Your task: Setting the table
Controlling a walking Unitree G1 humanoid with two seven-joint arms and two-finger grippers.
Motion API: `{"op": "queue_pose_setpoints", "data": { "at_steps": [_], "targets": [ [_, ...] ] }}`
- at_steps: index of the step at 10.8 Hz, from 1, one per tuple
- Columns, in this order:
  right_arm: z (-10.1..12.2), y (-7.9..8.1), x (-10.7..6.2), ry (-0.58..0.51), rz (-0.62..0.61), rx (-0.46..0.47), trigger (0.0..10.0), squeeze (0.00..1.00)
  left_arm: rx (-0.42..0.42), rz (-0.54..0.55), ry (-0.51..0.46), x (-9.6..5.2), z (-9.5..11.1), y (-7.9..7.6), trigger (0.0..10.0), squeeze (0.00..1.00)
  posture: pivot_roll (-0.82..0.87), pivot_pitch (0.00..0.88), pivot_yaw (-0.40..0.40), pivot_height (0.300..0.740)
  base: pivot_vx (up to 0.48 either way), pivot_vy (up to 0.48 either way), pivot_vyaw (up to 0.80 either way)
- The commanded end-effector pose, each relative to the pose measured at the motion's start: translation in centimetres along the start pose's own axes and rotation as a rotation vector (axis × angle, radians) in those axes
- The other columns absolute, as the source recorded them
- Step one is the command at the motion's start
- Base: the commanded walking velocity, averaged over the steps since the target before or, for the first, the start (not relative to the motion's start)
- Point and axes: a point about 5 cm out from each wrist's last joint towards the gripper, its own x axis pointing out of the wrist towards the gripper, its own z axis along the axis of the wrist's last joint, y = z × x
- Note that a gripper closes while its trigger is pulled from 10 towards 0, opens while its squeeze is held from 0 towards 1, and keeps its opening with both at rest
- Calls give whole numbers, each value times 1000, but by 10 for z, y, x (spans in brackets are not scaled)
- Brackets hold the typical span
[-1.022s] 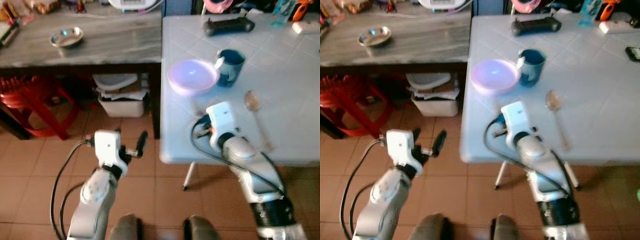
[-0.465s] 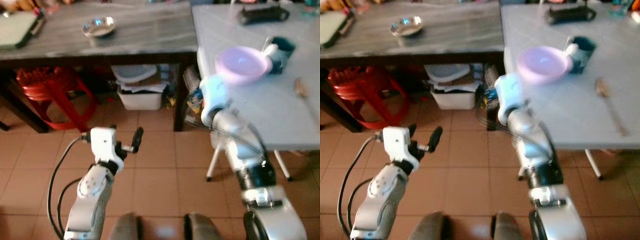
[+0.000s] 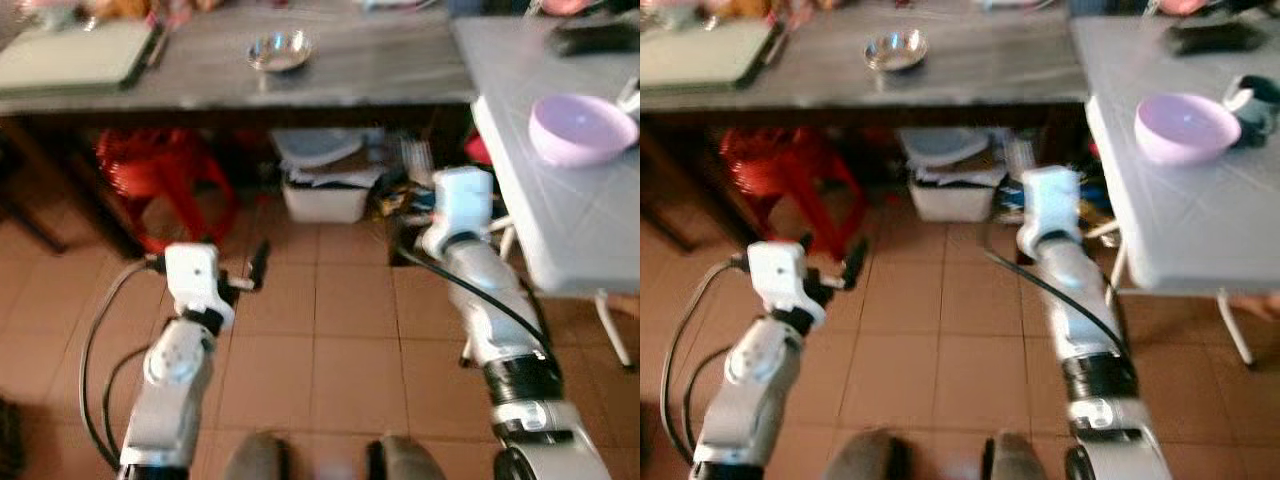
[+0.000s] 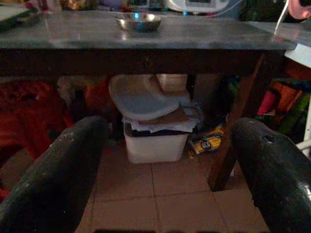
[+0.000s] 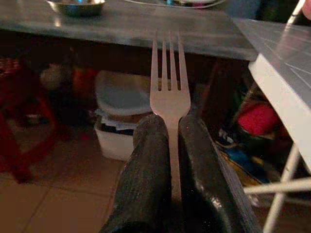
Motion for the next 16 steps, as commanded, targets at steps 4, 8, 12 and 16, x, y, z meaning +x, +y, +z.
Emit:
{"op": "queue_pose_setpoints", "data": {
  "at_steps": [4,8,12,16],
  "targets": [
    [9,10,-11,-69,23,23,0,0,37,33,4,-1,-3,5,10000,0,-12,117,57,740,480,0,0],
    [9,18,-14,-56,48,30,10000,0,19,38,16,1,-4,4,10000,0,-13,109,58,740,468,0,0],
    [7,27,-16,-46,71,45,10000,0,34,17,10,4,-3,1,10000,0,-15,111,63,740,428,0,0],
    [6,26,-15,-37,64,48,10000,0,20,16,15,3,-5,-2,10000,0,-12,115,58,740,418,68,-284]
  ]
}}
